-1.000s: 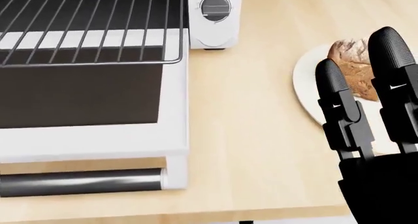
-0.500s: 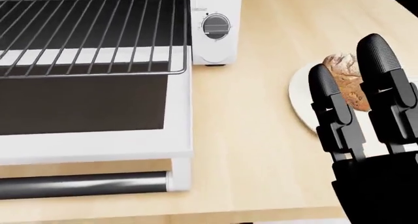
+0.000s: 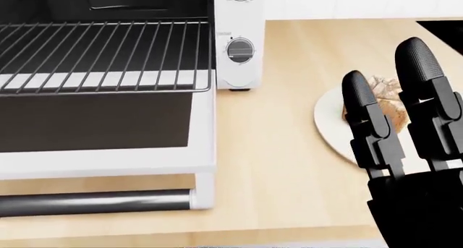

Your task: Place the bread on the rack of the toaster oven.

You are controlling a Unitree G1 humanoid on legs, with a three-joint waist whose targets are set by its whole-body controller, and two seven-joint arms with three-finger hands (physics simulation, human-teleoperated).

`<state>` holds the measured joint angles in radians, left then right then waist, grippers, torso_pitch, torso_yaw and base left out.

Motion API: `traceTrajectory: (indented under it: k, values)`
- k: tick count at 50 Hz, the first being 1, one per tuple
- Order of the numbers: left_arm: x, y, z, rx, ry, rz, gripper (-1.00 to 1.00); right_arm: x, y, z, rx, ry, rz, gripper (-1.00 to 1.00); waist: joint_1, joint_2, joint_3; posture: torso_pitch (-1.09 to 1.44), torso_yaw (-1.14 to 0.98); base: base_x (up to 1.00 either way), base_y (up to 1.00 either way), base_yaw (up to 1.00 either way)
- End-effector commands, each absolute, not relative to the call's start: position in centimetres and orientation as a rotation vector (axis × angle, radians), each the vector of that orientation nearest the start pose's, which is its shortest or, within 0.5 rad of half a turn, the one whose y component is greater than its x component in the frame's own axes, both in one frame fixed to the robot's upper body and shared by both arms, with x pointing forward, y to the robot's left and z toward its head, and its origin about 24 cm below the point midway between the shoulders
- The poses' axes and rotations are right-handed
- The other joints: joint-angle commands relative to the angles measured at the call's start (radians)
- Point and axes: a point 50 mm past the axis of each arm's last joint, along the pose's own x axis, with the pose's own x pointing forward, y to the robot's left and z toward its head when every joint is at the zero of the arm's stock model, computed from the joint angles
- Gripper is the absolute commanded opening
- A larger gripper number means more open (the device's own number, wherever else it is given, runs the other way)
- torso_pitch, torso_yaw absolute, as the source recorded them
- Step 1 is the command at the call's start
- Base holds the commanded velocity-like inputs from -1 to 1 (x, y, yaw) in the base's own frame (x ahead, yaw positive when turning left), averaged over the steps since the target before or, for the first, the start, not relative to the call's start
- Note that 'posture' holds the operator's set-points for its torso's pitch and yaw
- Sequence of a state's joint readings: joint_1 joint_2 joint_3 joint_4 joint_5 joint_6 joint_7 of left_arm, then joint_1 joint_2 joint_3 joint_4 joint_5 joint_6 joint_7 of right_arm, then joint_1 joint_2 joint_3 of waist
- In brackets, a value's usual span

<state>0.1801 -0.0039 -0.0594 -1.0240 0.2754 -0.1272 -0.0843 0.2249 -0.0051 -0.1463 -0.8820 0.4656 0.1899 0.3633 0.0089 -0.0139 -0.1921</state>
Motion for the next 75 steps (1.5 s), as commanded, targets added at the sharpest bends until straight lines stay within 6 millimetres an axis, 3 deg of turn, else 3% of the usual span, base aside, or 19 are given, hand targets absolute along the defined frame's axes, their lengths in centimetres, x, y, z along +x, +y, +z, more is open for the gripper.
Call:
traceTrajectory:
  k: [1,10,18,27,38,46,58,68,75]
  values:
    - [13.3,14.0,23.3,0.290,-1.008,0.025,1.00,16.4,-16.1,18.9,0.230,-0.619,0.371,1.00,0.000,0.000,0.001,-0.20,0.00,0.00,0.00,0.00]
    - [13.4,14.0,23.3,0.289,-1.010,0.026,1.00,16.2,-16.6,20.0,0.245,-0.649,0.337,1.00,0.002,-0.001,-0.003,-0.20,0.00,0.00,0.00,0.00]
    - [13.3,14.0,23.4,0.280,-1.012,0.022,1.00,17.3,-18.6,23.0,0.128,-0.700,0.189,1.00,0.003,-0.005,-0.007,-0.20,0.00,0.00,0.00,0.00]
    - [13.3,14.1,23.4,0.276,-1.015,0.022,1.00,18.4,-20.8,24.7,-0.001,-0.694,0.057,1.00,0.004,-0.014,-0.003,-0.20,0.00,0.00,0.00,0.00]
    - [13.3,14.1,23.4,0.275,-1.018,0.022,1.00,22.7,-22.2,26.3,-0.143,-0.628,0.049,1.00,0.001,-0.019,0.003,-0.20,0.00,0.00,0.00,0.00]
    - [13.2,14.1,23.4,0.274,-1.020,0.020,1.00,25.7,-23.3,26.3,-0.155,-0.513,0.066,1.00,0.002,-0.023,0.010,-0.20,0.00,0.00,0.00,0.00]
    - [13.3,14.0,23.4,0.272,-1.018,0.015,1.00,28.7,-24.4,26.3,-0.234,-0.533,0.023,1.00,0.004,-0.020,0.015,-0.20,0.00,0.00,0.00,0.00]
    - [13.3,14.2,23.4,0.271,-1.019,0.021,1.00,29.7,-24.5,26.1,-0.282,-0.533,0.023,1.00,0.003,-0.017,0.015,-0.20,0.00,0.00,0.00,0.00]
    - [13.3,14.2,23.4,0.271,-1.020,0.022,1.00,30.7,-25.8,25.9,-0.299,-0.524,-0.025,1.00,0.003,-0.017,0.013,-0.20,0.00,0.00,0.00,0.00]
